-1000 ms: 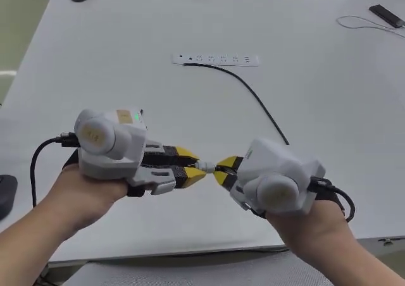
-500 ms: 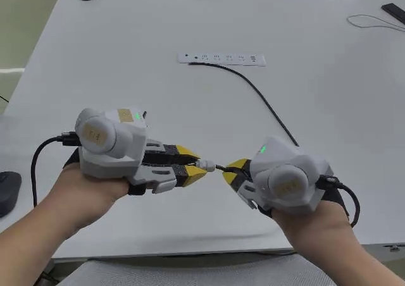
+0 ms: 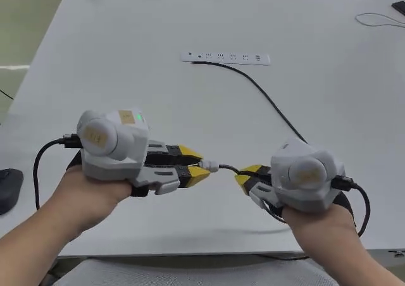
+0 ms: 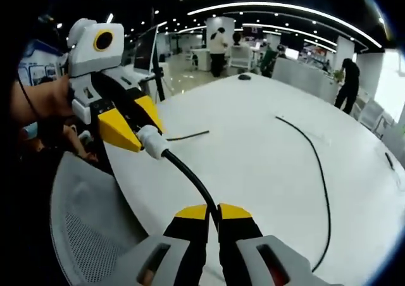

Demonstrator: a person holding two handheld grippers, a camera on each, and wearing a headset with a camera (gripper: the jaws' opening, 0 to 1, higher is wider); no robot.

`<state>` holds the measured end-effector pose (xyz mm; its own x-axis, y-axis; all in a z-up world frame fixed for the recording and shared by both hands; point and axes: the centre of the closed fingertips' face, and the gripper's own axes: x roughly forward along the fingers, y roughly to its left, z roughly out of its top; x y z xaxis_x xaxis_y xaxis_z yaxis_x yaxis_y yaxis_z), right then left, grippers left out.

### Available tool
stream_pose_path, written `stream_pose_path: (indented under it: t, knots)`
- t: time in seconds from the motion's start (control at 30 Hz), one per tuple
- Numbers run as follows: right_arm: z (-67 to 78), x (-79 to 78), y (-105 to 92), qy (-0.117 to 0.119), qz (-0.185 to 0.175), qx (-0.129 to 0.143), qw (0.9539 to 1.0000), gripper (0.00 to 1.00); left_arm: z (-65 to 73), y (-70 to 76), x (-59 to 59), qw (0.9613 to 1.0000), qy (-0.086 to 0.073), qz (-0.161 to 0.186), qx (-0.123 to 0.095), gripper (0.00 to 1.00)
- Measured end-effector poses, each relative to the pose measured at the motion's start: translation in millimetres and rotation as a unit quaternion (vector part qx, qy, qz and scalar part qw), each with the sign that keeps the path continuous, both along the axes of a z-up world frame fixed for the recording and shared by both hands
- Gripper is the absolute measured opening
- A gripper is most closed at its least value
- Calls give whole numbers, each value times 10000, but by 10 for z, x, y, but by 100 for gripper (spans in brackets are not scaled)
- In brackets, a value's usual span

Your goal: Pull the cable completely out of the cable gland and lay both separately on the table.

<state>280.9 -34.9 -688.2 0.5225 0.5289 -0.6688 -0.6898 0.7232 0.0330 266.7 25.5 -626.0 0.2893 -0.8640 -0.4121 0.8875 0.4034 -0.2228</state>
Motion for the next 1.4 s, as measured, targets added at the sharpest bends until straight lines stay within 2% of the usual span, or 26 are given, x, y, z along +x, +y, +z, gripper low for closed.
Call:
stream_pose_path:
  t: [0.1,0.23,0.37,0.5,0.7,0.77,0.83,0.93,1.07,1.13,1.27,1.37,1.4]
  knots:
    - [-31,19,-67,23,-157,18,9999,0,22,4,9,10000,-37,22,-21,15]
    - [-87,19,-108,193,-325,105,9992,0,14,-1,12,10000,-48,22,0,15]
    - [-99,13,-91,224,-326,70,9992,0,1,-8,10,10000,-33,17,-9,15]
    - [-84,7,-89,355,-414,226,9983,0,-12,23,39,10000,-5,34,7,15]
    - [-64,14,-79,362,-382,307,9981,0,-21,56,71,10000,0,50,9,15]
    - [-77,11,-72,462,-397,365,9975,1,-29,67,83,10000,22,60,-1,15]
    - [-61,21,-67,268,-236,175,9992,1,-36,72,90,10000,35,58,-8,15]
    - [-69,-6,-37,239,-121,42,9996,1,-46,83,95,10000,42,24,-12,15]
    - [-9,-24,14,-14,67,-241,9997,3,-54,113,109,10000,58,-2,-38,15]
    - [82,-8,92,-309,250,-378,9985,8,-53,117,94,10000,50,-61,-41,15]
    - [291,-21,329,-716,664,-642,9932,11,-56,138,72,9999,39,-147,-71,15]
    - [386,-25,471,-946,927,-946,9867,9,-53,159,56,9997,35,-200,-110,15]
    - [387,-36,503,-982,1048,-1158,9828,7,-55,166,50,9997,33,-215,-120,15]
